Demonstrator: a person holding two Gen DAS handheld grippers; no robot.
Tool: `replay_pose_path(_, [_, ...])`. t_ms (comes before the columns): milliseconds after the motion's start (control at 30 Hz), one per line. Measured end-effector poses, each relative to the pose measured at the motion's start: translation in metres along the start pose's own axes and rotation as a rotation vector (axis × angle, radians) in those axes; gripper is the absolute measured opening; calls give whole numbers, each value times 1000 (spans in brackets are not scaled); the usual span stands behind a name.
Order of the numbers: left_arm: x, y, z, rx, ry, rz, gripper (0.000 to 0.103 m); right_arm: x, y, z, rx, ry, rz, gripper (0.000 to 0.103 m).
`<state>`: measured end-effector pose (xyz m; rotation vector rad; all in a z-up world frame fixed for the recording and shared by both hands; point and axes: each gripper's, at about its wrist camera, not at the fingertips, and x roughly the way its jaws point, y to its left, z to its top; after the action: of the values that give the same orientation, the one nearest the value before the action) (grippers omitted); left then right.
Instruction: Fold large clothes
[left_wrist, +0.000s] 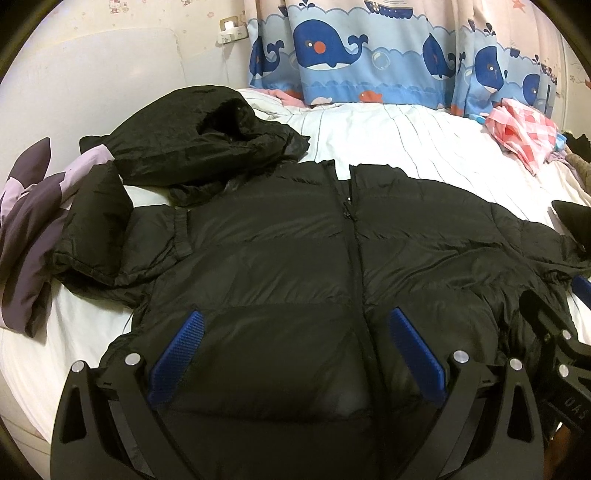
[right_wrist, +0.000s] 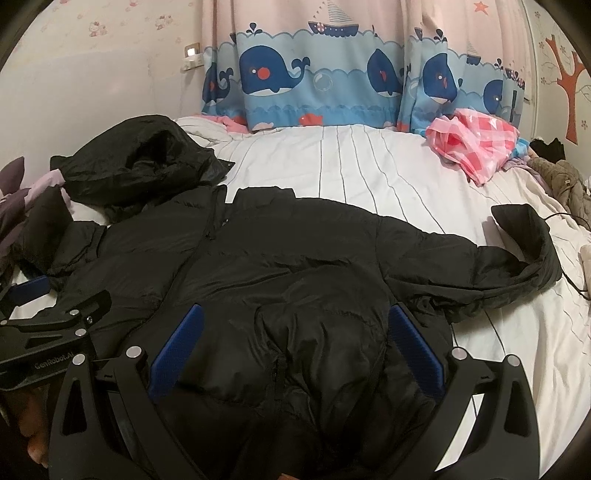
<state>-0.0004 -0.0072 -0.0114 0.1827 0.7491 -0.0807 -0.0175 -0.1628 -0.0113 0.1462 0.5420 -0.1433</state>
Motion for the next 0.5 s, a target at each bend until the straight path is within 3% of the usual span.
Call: replay_pose_path(500, [0, -3, -1, 5, 14, -7, 96, -1, -1, 0, -1, 1, 0, 96])
